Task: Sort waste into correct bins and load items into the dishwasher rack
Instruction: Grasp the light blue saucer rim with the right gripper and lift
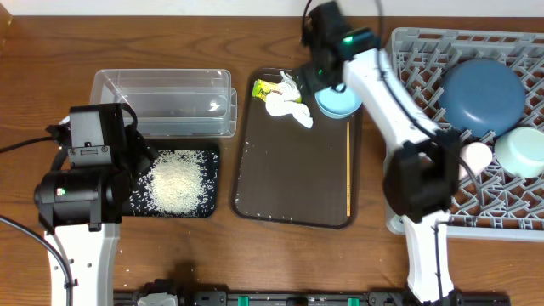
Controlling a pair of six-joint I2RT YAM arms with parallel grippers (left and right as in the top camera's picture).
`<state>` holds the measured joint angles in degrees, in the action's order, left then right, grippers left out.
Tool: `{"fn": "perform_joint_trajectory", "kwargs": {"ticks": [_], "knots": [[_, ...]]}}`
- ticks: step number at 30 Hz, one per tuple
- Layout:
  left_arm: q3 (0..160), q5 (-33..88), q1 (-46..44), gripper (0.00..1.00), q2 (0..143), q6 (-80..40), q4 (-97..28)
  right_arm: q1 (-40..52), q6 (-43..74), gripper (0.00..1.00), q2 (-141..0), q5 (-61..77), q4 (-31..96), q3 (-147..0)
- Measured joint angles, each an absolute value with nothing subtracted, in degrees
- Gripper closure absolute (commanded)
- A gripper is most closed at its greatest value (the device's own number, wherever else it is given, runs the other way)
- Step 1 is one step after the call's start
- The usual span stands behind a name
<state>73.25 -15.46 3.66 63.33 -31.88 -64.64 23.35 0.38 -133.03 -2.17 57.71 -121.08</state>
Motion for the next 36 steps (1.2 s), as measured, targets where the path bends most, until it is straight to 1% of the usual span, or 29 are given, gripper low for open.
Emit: {"fn": "perform_joint_trajectory", "kwargs": {"ticks": [4, 5, 8, 11, 14, 22, 26, 28, 31, 32, 36], "knots": [[73.3, -15.5, 3.7, 0.09, 63.3, -31.9, -64.6, 24.8, 0.4, 0.25, -136.5, -2.5, 58.2, -121.1], [73.3, -15.5, 3.7, 0.09, 63.3, -31.9, -64.6, 25.1, 0.4, 0.27, -136.7, -2.5, 58.3, -121.1], [73.3, -15.5, 3.7, 0.09, 63.3, -31.9, -64.6, 25.6, 1.1, 0.34, -136.8, -3.1, 58.8, -121.1], [73.3, -15.5, 3.7, 0.09, 63.3, -31.9, -64.6, 25.6, 1.8, 0.50, -136.8, -3.7, 59.5, -121.1], [73.3, -15.5, 3.7, 0.09, 63.3, -31.9, -64.6, 25.6, 2.1, 0.60, -136.8, -4.2, 60.7, -121.1], [73.3, -15.5, 3.7, 0.09, 63.3, -31.9, -64.6, 25.6, 2.5, 0.70, -136.8, -4.6, 61.8, -120.1], [73.3, -15.5, 3.7, 0.09, 63.3, -31.9, -64.6, 25.4, 2.6, 0.71, -136.9, -4.6, 62.0, -119.4], [73.3, -15.5, 3.7, 0.09, 63.3, -31.9, -64.6, 25.4, 2.5, 0.78, -136.9, -4.6, 62.0, -119.4], [73.3, -15.5, 3.7, 0.09, 63.3, -31.9, -64.6, 25.4, 2.5, 0.95, -136.9, -4.6, 62.5, -119.3], [73.3, -15.5, 3.7, 0.09, 63.3, -31.9, -64.6, 25.4, 2.7, 0.99, -136.9, -4.6, 62.6, -119.3], [73.3, -15.5, 3.7, 0.09, 63.3, -31.9, -64.6, 25.4, 2.9, 0.99, -136.9, -5.0, 62.8, -119.3]]}}
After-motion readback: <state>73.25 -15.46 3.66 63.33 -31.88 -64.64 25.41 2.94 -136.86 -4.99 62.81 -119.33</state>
